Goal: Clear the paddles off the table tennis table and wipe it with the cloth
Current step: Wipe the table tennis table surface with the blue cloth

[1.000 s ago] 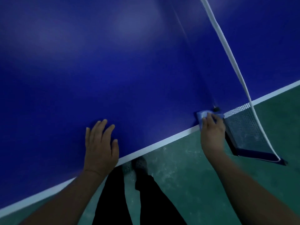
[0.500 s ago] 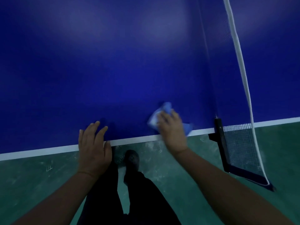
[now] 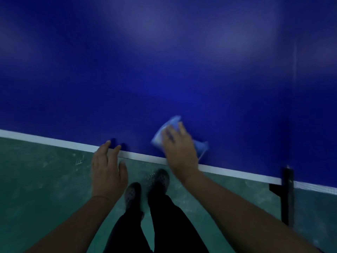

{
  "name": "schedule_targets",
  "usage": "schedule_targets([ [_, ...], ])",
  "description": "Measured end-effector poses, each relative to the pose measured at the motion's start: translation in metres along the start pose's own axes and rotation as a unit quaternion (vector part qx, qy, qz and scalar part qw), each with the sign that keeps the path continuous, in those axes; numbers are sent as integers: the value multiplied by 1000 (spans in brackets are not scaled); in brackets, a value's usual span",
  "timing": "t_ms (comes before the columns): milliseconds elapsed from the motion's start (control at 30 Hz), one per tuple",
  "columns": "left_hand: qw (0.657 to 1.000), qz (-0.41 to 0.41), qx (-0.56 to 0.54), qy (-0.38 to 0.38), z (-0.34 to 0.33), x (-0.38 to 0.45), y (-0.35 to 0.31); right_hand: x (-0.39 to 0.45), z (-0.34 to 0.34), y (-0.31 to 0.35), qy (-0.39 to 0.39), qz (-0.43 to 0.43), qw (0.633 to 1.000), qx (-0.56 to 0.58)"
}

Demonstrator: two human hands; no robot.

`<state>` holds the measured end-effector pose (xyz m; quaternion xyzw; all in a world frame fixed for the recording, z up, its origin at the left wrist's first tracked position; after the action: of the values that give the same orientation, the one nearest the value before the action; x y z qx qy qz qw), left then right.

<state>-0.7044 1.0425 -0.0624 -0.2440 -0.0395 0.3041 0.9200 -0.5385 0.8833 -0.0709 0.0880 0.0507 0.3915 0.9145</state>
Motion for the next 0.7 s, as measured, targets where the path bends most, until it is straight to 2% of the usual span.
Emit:
schedule_targets([
  [67,1000,16,-9,-3,3,-2,11,-9,-9,15,69,150,986,-5],
  [133,1000,8,-22,6,6,-1,20,2,-6,-2,67,234,970,-28],
  [167,1000,0,-28,11,7,0,23,16,-3,-13,43,237,970,-39],
  [200,999,-7,-33,18,8,0,26,35,-1,-22,13,204,978,-49],
  [267,998,-18,-43,37,10,-2,30,78,6,-35,-25,56,997,-54],
  [333,997,-24,-53,45,11,-7,34,115,9,-28,-20,-79,996,-29],
  [367,997,-24,-57,44,12,-9,36,127,8,-16,-5,-113,993,-19],
  [433,997,-16,-66,37,14,-15,40,136,0,20,23,-100,994,-30],
  [600,995,-27,-91,32,16,-23,41,60,-19,105,65,107,992,-15],
  [700,993,-49,-95,44,18,-28,41,18,-15,93,62,83,994,-21],
])
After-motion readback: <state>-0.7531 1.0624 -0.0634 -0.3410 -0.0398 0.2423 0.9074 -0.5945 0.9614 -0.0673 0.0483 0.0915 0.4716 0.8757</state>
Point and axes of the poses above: each hand's wrist, its own x-axis towards the middle knuckle, its own z-axis out of the back of the hand, y = z × x, the point moved 2 cm from there along x, towards the middle knuckle, and after that the axes turned 3 degrees about -x, right-handed, at the moved point
